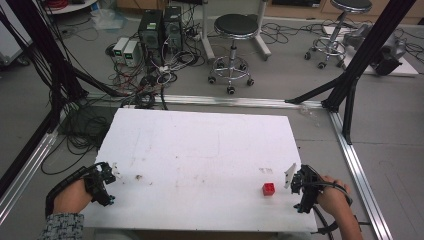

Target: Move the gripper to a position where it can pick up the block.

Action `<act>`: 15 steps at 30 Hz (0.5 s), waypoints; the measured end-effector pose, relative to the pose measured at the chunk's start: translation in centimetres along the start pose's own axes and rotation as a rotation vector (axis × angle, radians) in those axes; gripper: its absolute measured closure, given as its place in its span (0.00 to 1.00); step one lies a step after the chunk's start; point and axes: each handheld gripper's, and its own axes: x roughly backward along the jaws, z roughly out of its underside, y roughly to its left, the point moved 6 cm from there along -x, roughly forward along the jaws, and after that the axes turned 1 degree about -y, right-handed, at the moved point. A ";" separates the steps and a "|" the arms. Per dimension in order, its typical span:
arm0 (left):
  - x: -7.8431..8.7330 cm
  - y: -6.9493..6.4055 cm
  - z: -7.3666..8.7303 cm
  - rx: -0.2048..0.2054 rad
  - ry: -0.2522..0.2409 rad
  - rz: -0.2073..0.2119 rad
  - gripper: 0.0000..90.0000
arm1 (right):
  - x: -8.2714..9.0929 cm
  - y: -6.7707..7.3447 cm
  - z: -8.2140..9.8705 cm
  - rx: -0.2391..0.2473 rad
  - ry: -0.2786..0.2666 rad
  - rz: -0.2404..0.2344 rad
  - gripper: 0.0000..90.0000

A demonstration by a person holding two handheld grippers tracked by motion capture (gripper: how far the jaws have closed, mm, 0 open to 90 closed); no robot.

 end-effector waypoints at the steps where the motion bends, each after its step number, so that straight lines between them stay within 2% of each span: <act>1: 0.0 0.0 0.0 0.001 0.001 0.000 0.23 | 0.0 0.0 0.0 0.000 0.000 0.000 0.01; 2: 0.0 0.0 0.0 0.001 0.000 0.001 0.23 | 0.6 -0.4 -0.3 0.070 -0.021 0.010 0.01; 3: 0.0 0.0 0.0 0.001 0.000 0.002 0.23 | 0.6 -0.4 -0.3 0.070 -0.021 0.010 0.01; 5: 0.0 0.0 0.0 -0.002 0.001 0.000 0.23 | 1.0 -0.9 -0.4 0.106 -0.011 0.015 0.01; 6: 0.1 0.0 0.0 -0.001 0.000 -0.002 0.23 | 1.4 -1.3 -0.6 0.124 0.012 0.023 0.01; 15: -0.2 0.1 0.1 0.014 -0.005 -0.004 0.22 | 2.6 -2.3 -2.1 0.175 0.007 0.013 0.01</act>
